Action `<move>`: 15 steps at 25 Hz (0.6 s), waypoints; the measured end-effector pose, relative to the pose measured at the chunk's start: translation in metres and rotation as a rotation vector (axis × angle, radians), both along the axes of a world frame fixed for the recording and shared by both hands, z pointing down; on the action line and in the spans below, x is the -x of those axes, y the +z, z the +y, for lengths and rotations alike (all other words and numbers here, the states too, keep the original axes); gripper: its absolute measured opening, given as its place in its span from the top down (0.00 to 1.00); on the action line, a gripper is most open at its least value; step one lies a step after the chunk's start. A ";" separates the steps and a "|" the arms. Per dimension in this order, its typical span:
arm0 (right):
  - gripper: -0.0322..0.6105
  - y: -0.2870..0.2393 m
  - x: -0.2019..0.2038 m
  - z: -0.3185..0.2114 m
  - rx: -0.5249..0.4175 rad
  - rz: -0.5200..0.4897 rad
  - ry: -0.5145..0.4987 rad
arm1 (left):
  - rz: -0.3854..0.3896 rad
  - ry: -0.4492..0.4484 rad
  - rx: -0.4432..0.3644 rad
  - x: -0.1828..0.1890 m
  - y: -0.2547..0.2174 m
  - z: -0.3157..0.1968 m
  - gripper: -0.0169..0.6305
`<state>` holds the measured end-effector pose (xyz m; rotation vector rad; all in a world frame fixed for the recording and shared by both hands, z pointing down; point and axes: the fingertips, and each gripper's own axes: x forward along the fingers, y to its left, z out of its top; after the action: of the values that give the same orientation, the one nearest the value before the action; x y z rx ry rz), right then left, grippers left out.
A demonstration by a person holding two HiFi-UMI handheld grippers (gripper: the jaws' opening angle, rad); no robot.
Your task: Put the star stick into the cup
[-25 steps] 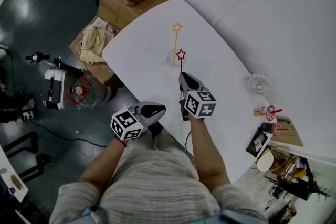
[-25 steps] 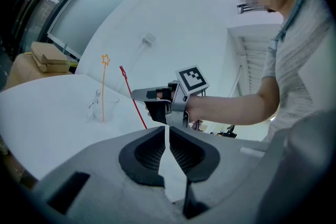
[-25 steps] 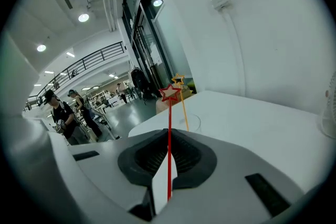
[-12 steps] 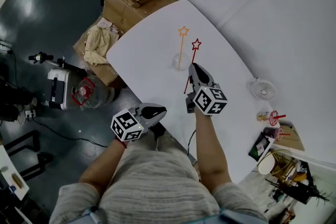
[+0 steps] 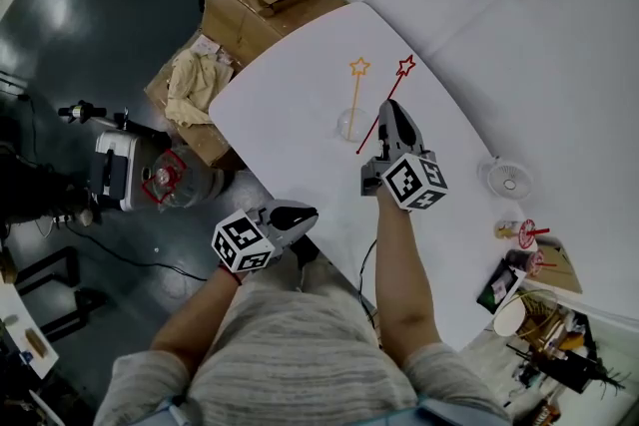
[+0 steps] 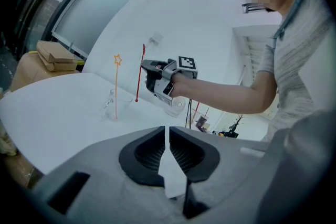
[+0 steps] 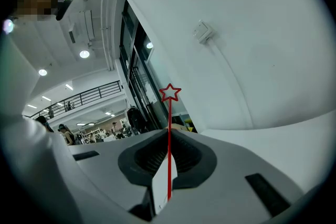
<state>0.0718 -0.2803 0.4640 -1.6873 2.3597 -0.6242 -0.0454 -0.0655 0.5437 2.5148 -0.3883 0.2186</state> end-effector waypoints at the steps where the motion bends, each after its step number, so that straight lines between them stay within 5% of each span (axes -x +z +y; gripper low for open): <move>1: 0.92 -0.002 0.000 -0.004 -0.014 0.000 0.005 | -0.001 -0.002 0.002 0.001 0.001 -0.001 0.94; 15: 0.92 0.023 0.004 -0.028 -0.038 0.073 0.023 | -0.012 -0.030 0.021 0.017 0.008 -0.009 0.94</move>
<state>0.0678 -0.3078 0.4868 -1.7469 2.3818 -0.5189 -0.0624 -0.0744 0.5516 2.4858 -0.4263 0.2250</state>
